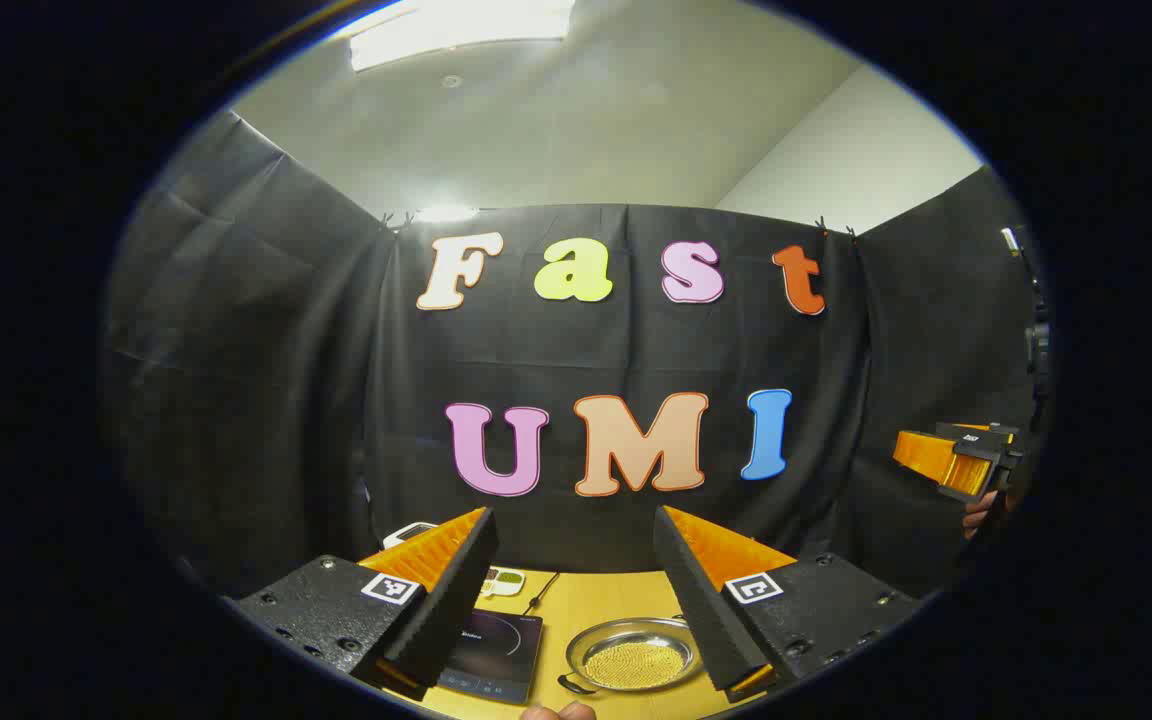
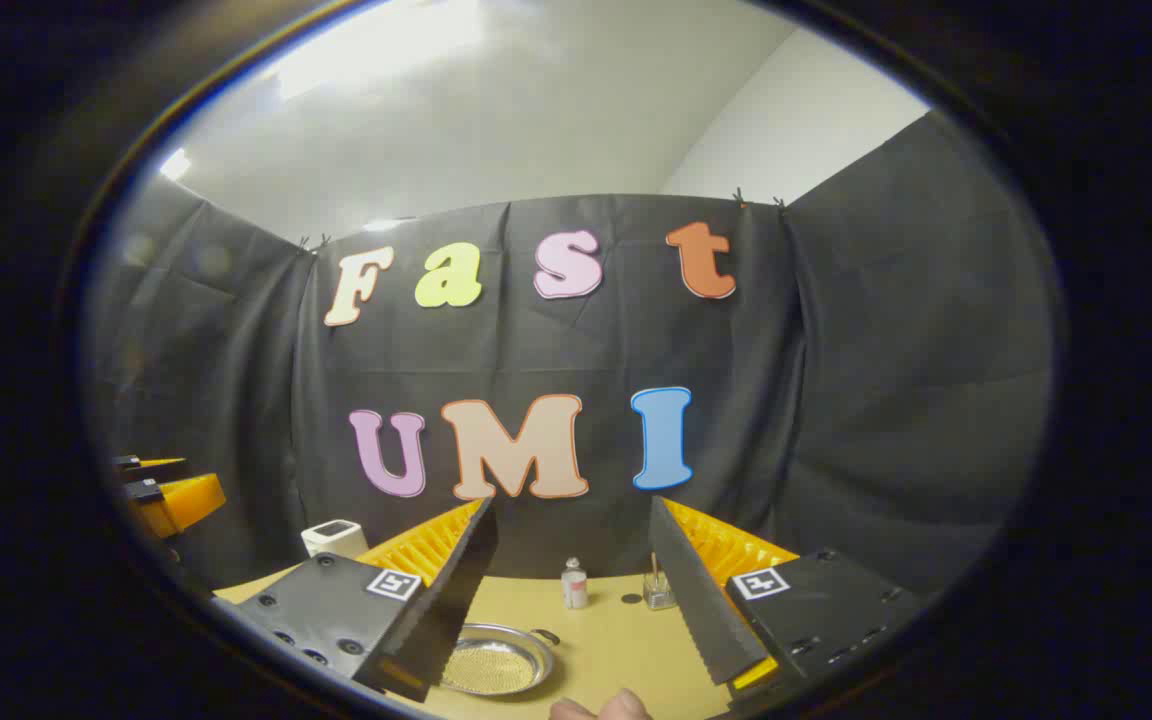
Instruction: First push the handle of the pot to place it horizontally, then grasp the pot with both hands and set it on the induction cooktop.
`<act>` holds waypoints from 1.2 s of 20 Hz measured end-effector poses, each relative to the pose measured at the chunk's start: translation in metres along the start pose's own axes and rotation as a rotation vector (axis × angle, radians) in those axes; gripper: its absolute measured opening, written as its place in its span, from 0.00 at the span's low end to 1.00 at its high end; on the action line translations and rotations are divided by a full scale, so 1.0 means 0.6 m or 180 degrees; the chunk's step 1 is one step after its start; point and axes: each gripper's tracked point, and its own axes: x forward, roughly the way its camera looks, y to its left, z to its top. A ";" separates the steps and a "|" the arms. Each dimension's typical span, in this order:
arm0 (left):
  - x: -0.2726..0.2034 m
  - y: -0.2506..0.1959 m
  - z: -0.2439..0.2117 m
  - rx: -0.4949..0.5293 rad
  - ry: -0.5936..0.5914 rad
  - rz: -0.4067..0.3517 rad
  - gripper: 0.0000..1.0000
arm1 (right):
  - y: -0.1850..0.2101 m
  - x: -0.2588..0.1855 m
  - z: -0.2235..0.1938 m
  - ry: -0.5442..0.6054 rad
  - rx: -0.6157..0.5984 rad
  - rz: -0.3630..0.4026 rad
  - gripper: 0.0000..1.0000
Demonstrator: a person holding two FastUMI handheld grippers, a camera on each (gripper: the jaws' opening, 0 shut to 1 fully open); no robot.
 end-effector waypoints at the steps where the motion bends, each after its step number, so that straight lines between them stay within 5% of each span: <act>1: -0.001 0.002 0.000 0.0003 -0.0002 0.0003 0.92 | 0.003 0.001 -0.003 0.0006 -0.0004 0.0005 0.95; 18: -0.026 0.063 -0.008 0.0018 0.0031 0.0077 0.95 | 0.060 -0.011 -0.007 0.0028 -0.0105 0.0062 0.94; 22: -0.033 0.084 -0.013 0.0023 0.0035 0.0087 0.92 | 0.090 -0.011 -0.019 0.0073 -0.0091 0.0133 0.77; 24: -0.038 0.097 -0.013 0.0034 0.0031 0.0080 0.92 | 0.087 -0.010 -0.023 0.0064 -0.0135 0.0037 0.59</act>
